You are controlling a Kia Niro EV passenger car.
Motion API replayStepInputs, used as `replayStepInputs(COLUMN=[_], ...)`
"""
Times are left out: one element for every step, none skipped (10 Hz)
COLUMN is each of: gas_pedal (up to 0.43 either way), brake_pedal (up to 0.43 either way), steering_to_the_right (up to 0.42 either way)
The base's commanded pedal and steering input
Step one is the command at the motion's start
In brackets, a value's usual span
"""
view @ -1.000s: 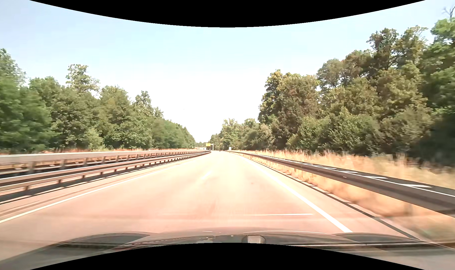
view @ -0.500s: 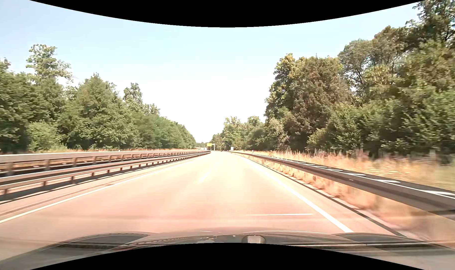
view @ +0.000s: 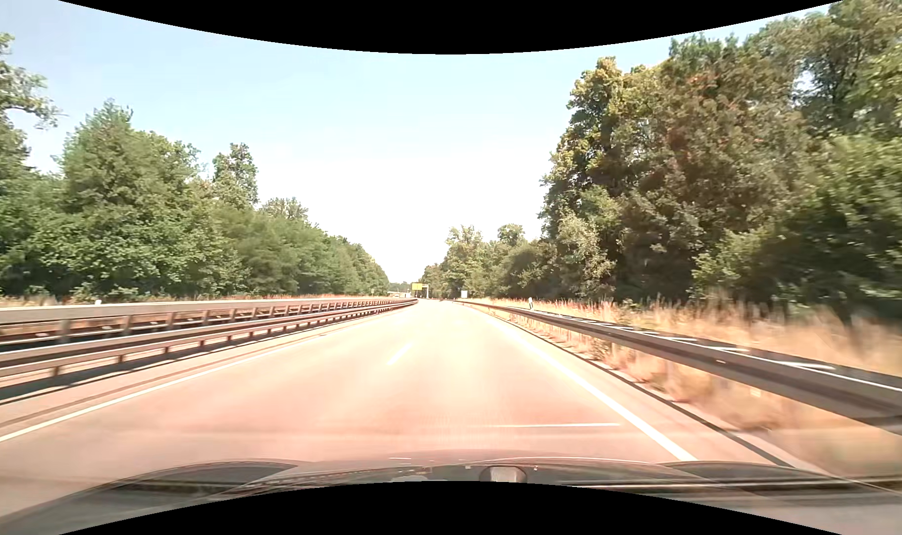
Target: Follow the waypoints while adhering to traffic rules and regulations
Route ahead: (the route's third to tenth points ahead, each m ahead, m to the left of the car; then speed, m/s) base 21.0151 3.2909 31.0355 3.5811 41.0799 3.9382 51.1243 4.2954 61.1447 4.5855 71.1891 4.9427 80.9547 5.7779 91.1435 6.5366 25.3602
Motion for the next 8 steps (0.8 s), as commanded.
replayStepInputs(gas_pedal=[0.189, 0.177, 0.177, 0.177, 0.177, 0.177, 0.177, 0.177], brake_pedal=[0.0, 0.0, 0.0, 0.0, 0.0, 0.0, 0.0, 0.0], steering_to_the_right=[-0.005, -0.005, -0.006, -0.006, -0.006, -0.007, -0.007, -0.007])
